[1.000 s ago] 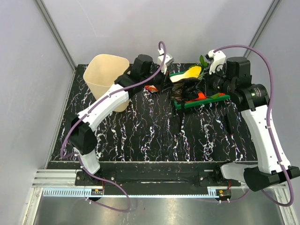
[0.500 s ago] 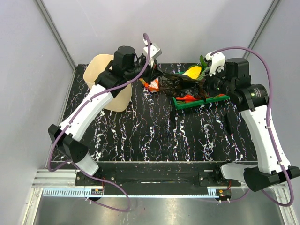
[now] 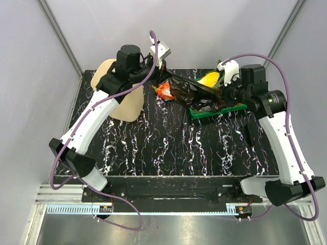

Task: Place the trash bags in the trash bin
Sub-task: Unfold the trash bag at the center of the board.

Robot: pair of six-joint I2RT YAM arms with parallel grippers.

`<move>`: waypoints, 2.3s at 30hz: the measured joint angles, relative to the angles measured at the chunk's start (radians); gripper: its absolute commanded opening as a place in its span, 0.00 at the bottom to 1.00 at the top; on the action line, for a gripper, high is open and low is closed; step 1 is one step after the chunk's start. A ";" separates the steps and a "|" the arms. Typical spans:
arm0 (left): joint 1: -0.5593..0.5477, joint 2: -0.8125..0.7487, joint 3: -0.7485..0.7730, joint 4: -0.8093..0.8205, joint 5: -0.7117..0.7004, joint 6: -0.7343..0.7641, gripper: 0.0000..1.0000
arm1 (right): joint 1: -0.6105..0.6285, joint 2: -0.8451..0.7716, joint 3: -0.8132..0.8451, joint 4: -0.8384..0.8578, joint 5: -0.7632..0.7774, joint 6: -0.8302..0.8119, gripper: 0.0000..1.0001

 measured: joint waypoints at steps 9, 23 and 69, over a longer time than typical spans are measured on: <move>0.006 0.001 0.094 -0.041 0.006 -0.010 0.08 | 0.009 -0.018 -0.026 0.062 0.081 -0.066 0.00; 0.043 0.009 0.027 0.035 0.138 -0.206 0.91 | -0.008 0.043 0.114 -0.034 -0.041 0.040 0.00; -0.456 0.160 -0.023 0.045 -0.446 0.275 0.57 | -0.131 0.145 0.301 -0.114 -0.341 0.365 0.00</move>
